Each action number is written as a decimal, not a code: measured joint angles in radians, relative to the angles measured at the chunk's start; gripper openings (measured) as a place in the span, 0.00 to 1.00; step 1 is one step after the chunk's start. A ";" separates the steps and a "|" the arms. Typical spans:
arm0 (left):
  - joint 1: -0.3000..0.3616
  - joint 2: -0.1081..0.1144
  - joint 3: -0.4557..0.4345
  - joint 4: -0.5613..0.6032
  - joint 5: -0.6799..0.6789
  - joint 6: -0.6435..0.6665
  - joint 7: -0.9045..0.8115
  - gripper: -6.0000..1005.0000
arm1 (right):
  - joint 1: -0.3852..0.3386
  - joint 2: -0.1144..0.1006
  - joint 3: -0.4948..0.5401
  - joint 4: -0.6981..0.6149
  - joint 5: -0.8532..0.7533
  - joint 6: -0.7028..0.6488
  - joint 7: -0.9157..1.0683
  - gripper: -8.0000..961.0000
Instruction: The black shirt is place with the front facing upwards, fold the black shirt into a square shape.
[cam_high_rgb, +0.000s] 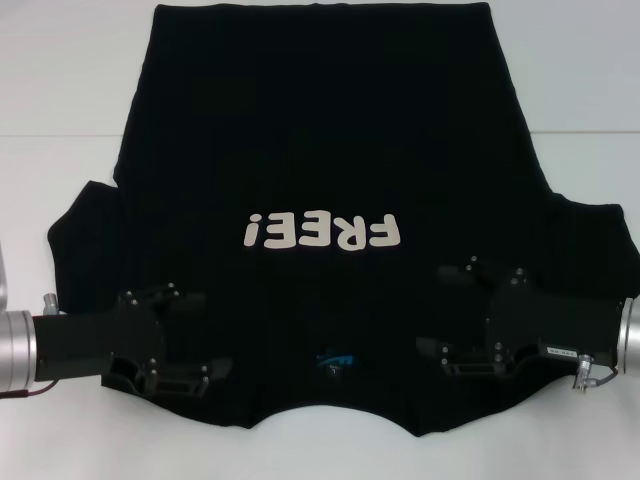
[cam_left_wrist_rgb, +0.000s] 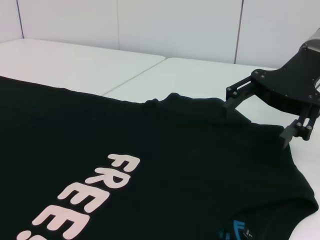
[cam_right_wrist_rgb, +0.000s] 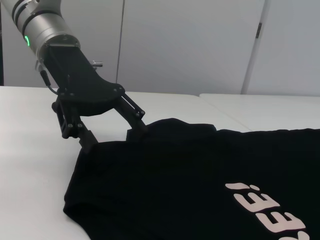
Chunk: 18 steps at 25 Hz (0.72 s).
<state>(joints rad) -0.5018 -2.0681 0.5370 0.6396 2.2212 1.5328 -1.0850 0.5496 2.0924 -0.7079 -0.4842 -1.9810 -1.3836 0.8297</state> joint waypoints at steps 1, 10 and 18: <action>0.000 0.000 0.000 0.000 0.000 -0.001 0.000 0.93 | 0.000 0.000 0.000 0.001 -0.001 0.000 0.000 0.98; 0.002 -0.001 -0.005 0.000 0.000 -0.003 0.000 0.92 | -0.002 0.000 0.000 0.003 -0.002 0.000 0.000 0.98; 0.004 -0.001 -0.005 0.000 0.000 -0.008 -0.003 0.91 | -0.002 0.000 0.001 0.003 -0.002 0.000 0.001 0.98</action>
<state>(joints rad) -0.4982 -2.0694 0.5317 0.6397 2.2213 1.5251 -1.0878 0.5479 2.0924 -0.7072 -0.4813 -1.9832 -1.3835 0.8311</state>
